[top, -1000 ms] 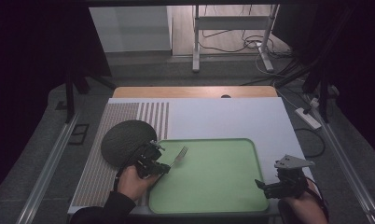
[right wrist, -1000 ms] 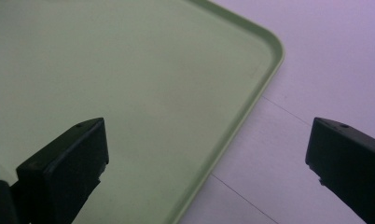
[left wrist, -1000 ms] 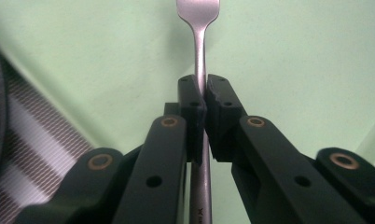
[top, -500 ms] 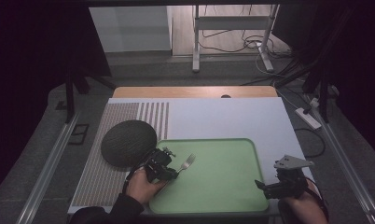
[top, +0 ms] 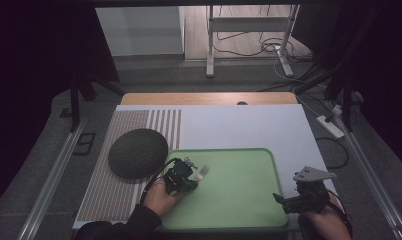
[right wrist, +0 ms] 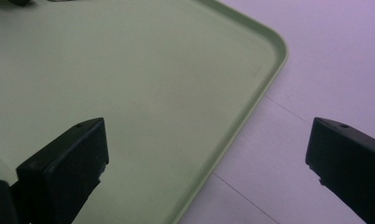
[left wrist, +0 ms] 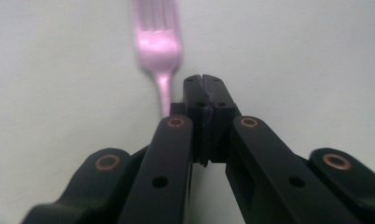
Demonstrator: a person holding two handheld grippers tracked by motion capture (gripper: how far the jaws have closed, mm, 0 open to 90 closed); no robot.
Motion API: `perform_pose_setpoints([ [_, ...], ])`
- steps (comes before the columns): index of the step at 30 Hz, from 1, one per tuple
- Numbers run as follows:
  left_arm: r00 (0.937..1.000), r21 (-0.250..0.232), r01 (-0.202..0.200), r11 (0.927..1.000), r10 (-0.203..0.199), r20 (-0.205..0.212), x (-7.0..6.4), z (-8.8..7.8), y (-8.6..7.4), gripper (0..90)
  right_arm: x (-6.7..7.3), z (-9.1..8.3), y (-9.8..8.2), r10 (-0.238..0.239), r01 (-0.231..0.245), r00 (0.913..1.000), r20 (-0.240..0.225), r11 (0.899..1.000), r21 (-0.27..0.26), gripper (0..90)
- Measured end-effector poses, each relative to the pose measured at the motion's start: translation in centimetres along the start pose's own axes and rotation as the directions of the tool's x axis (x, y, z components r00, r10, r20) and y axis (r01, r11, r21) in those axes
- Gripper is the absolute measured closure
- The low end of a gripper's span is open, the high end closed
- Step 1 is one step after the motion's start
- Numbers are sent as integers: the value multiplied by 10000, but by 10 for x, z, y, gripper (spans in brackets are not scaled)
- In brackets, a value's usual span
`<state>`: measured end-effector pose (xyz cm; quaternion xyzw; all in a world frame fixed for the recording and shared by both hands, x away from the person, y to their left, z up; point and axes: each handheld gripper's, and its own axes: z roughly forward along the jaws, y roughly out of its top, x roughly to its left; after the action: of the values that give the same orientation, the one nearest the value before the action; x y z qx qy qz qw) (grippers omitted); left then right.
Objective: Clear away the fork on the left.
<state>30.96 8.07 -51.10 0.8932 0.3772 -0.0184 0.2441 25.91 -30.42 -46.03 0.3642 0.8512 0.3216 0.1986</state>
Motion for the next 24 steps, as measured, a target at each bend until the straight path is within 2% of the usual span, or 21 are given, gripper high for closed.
perform_pose_setpoints([
  [5,9989,-50,412,9991,-413,-203,12,-5,-6,883,0,0,0,-38,38,10000,-17,10000,-24,0],
  [12,9937,-123,1015,9948,-1020,-461,29,-14,-17,880,0,0,0,-31,31,10000,-39,10000,-26,0],
  [17,9903,-166,1293,9915,-1300,-492,37,-18,-23,864,0,0,0,-41,41,10000,-39,10000,-22,0],
  [20,9873,-252,1547,9876,-1555,-338,43,-19,-25,863,0,0,0,-43,43,10000,-43,10000,-18,0],
  [24,9902,-250,1323,9909,-1332,-417,40,-19,-24,833,0,0,0,-50,50,10000,-44,10000,-11,0],
])
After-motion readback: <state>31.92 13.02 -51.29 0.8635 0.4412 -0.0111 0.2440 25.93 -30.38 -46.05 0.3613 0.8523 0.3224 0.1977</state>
